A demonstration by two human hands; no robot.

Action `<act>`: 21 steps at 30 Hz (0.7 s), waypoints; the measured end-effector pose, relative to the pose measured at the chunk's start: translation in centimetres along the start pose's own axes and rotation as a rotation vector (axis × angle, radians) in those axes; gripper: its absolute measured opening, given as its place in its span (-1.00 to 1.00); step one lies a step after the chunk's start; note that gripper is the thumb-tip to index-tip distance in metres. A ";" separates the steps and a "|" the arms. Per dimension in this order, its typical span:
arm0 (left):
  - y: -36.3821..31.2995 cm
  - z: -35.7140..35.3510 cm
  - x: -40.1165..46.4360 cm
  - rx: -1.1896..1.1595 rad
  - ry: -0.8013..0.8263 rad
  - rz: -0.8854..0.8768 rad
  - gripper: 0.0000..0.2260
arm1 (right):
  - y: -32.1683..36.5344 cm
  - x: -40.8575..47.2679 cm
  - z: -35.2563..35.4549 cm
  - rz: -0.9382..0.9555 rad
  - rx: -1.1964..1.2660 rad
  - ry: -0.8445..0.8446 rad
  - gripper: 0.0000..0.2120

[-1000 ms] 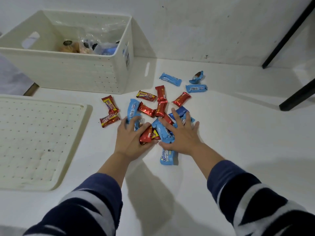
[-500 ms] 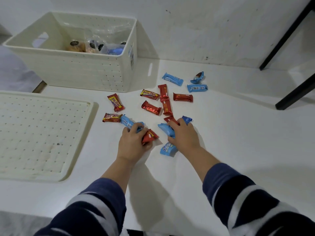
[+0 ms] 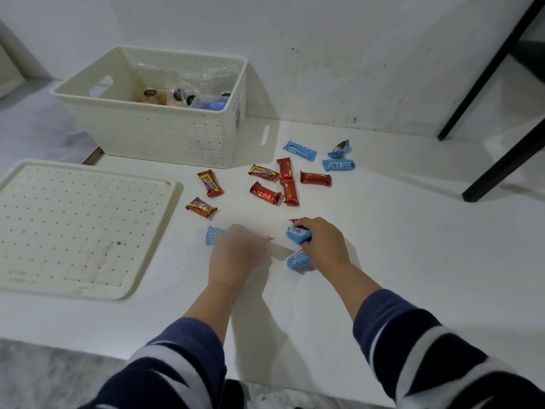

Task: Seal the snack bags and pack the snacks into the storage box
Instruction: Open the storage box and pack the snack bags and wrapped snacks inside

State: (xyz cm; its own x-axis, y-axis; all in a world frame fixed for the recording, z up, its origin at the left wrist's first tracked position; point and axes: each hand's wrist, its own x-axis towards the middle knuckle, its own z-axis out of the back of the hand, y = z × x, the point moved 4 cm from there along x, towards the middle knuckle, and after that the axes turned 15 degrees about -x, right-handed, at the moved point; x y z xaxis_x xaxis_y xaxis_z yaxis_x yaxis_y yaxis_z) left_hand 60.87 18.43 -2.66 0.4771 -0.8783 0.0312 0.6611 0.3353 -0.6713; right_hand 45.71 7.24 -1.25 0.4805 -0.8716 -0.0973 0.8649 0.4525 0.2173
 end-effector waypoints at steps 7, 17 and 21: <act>0.0 -0.1 -1.1 0.066 -0.019 -0.038 -0.66 | -0.6 -1.1 0.3 -0.013 0.032 0.007 -0.59; 2.1 -1.0 -2.2 0.204 -0.119 -0.230 -0.68 | -0.4 -1.9 -1.0 -0.012 0.053 -0.030 -0.57; 2.7 -0.7 -1.6 0.153 -0.138 -0.301 -0.72 | -0.3 -2.0 -1.2 -0.023 0.085 -0.041 -0.56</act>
State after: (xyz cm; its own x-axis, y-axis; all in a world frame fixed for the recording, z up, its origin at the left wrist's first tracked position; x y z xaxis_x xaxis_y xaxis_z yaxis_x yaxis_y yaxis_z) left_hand 61.46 20.53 -5.01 0.3145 -0.8946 0.3176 0.8580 0.1248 -0.4983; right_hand 44.64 9.10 -2.28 0.4525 -0.8894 -0.0644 0.8596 0.4158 0.2972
